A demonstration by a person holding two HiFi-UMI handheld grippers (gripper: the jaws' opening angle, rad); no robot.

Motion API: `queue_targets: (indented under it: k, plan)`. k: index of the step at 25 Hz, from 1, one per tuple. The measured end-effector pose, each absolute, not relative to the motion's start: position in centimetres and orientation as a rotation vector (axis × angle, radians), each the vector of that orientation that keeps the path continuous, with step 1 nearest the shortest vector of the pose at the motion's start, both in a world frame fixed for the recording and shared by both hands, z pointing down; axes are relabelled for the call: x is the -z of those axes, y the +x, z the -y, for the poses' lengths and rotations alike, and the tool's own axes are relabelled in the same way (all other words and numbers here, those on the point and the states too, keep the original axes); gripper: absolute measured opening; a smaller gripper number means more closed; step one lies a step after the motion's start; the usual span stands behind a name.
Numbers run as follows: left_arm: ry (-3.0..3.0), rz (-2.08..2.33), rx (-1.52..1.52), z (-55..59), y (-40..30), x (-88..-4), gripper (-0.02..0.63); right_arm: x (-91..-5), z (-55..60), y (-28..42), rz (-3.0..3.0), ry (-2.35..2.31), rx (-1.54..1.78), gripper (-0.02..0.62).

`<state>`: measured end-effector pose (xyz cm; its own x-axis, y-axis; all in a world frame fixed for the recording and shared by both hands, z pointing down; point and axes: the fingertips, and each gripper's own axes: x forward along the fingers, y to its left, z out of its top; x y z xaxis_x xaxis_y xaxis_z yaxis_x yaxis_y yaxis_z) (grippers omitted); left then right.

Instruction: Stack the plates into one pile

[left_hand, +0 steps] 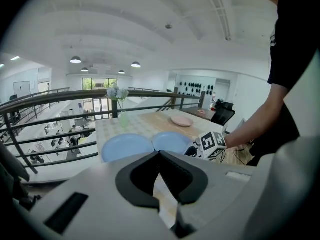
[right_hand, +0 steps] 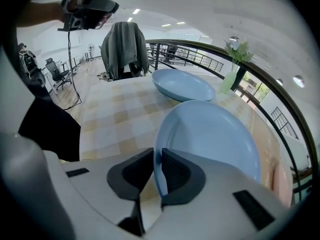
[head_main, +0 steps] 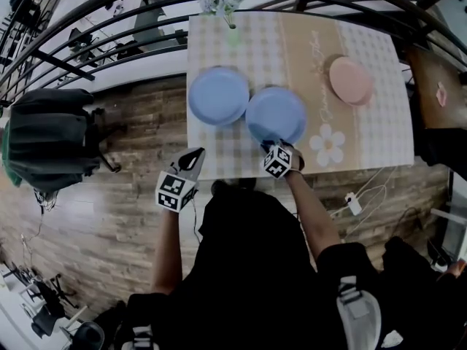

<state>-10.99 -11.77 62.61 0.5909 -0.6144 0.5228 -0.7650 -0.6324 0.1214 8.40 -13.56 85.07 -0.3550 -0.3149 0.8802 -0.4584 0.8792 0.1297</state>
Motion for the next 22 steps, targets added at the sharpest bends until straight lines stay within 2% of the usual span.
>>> queue_targets:
  k: [22]
  plan:
    - [2.564, 1.070, -0.602, 12.4, -11.0, -60.3, 0.000, -81.1, 13.8, 9.5, 1.918, 0.595, -0.006, 0.011]
